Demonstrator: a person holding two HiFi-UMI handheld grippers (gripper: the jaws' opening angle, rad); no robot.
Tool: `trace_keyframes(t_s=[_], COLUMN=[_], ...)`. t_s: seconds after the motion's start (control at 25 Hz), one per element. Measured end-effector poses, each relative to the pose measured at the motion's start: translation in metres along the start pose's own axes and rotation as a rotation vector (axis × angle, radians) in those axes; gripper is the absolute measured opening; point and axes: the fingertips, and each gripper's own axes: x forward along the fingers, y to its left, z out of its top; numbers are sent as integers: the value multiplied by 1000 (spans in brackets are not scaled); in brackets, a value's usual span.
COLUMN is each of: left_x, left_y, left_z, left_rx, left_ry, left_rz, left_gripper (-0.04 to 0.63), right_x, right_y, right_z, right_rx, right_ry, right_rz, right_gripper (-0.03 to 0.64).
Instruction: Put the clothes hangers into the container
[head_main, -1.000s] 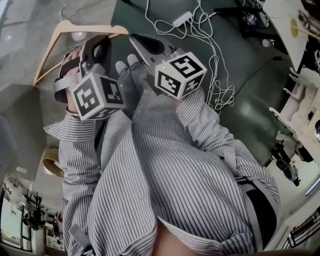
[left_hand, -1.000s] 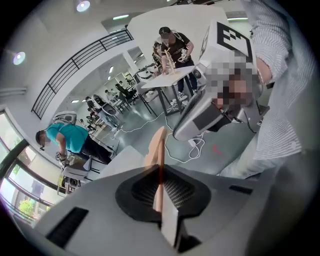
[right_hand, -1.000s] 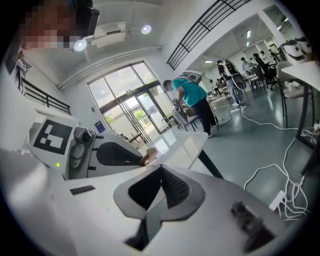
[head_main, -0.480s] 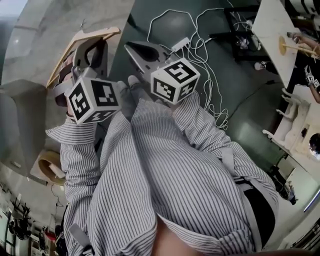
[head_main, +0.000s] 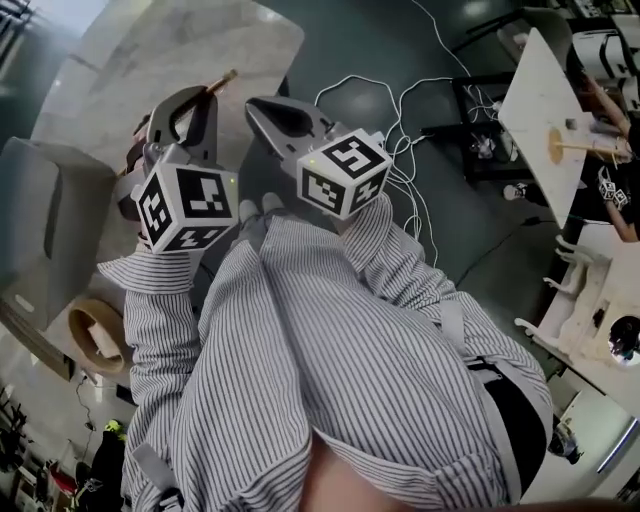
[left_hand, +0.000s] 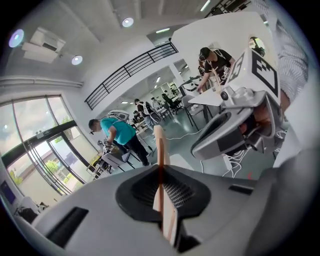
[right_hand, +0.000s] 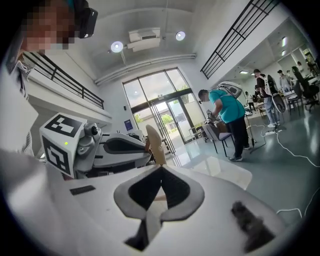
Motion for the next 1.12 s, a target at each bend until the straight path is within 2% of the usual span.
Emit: trace_keyframes(t_s=[0.12,0.72,1.12], left_x=[-11,-74,-116], left_y=[20,80,104], left_z=[-1,-26,-38], left_rx=[-59,-234,-373], left_ry=[-9,-59,-122], left_rz=[38,231,301], left_gripper=[29,31,30], right_x=[6,54,70], right_y=[15,83,121], right_z=[6,39,53], right_rx=[-12,-139,-216], right_ry=[-8,-36,-21], right_rz=[35,228,350], right_gripper=[15,15,15])
